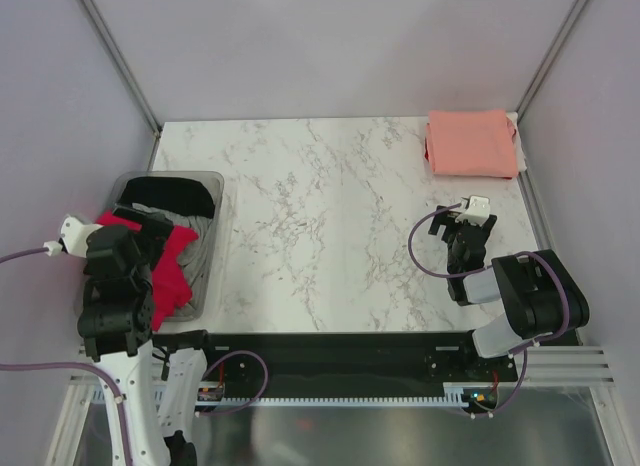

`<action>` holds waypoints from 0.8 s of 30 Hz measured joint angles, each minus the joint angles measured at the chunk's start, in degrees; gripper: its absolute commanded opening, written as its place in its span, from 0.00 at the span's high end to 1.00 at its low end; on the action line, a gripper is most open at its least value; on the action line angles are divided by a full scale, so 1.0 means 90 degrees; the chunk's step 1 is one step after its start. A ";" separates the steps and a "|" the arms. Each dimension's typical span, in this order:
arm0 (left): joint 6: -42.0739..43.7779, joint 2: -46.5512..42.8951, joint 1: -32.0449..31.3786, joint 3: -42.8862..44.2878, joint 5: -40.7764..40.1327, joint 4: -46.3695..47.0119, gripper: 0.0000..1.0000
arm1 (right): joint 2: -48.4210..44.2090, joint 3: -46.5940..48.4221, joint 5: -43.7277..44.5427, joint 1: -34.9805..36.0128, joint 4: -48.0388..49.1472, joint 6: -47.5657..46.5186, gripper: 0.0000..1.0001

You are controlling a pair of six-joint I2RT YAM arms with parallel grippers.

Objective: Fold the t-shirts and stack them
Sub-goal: Grab the tshirt from the pile

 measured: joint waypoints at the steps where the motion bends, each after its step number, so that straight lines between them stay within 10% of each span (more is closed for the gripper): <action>1: 0.0000 0.0012 -0.0002 0.0022 -0.0102 -0.0041 0.00 | 0.0000 0.0000 0.0000 0.0000 -0.0002 0.0000 0.02; 24: -0.0352 0.1583 0.0345 -0.0755 -0.1630 -0.0262 0.00 | 0.0000 0.0000 0.0000 0.0000 0.0000 0.0000 0.02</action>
